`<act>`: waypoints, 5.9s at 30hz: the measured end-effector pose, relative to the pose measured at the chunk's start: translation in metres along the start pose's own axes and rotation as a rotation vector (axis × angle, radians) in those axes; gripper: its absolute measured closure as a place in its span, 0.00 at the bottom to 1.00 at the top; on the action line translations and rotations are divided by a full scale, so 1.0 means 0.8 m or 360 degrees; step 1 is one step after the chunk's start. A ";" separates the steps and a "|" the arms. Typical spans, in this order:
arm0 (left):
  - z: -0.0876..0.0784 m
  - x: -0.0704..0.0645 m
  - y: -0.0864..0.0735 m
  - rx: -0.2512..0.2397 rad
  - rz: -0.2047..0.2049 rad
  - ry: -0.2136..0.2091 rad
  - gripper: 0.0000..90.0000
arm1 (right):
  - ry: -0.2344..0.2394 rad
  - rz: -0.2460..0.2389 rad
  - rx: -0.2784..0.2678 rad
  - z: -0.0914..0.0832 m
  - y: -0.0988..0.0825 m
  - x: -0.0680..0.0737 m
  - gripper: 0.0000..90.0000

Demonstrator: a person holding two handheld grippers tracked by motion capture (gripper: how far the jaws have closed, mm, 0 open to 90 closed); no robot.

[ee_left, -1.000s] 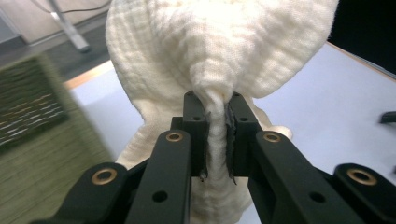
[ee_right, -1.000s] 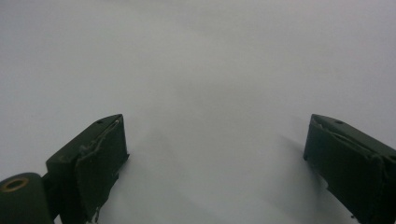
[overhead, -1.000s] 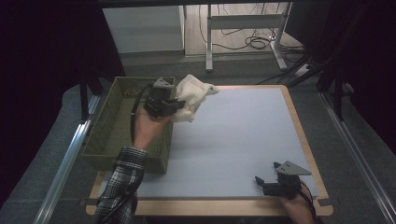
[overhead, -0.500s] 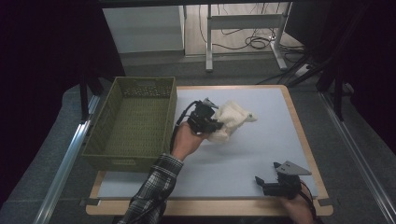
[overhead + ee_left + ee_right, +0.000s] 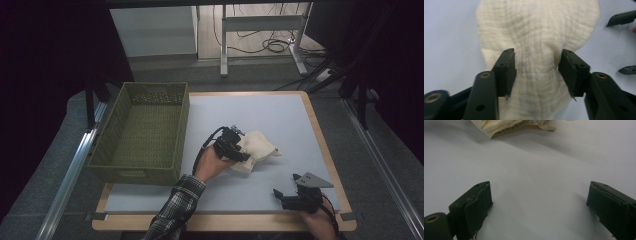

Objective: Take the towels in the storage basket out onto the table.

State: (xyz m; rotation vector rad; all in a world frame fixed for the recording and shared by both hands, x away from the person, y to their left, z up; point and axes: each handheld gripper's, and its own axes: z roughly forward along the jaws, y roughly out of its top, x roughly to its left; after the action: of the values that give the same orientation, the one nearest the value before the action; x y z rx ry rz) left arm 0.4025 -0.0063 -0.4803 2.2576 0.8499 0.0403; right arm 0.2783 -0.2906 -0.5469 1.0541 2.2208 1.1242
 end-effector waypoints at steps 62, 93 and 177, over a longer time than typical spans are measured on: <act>-0.083 0.028 0.002 -0.0274 -0.0043 0.0379 0.99 | 0.0100 0.0241 0.0079 0.000 0.031 -0.026 0.34; -0.103 0.086 0.057 -0.0130 -0.0218 0.0901 0.64 | -0.0084 0.0252 -0.0072 0.039 0.226 -0.122 0.74; -0.030 0.000 -0.122 -0.0294 -0.0313 0.0323 0.40 | 0.0040 -0.0113 0.0129 -0.013 0.114 -0.048 0.88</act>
State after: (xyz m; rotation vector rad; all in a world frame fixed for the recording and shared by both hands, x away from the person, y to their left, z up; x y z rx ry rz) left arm 0.3416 0.0600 -0.5245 2.0120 1.1249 0.2506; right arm 0.3347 -0.2909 -0.4649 0.9900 2.3220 1.0306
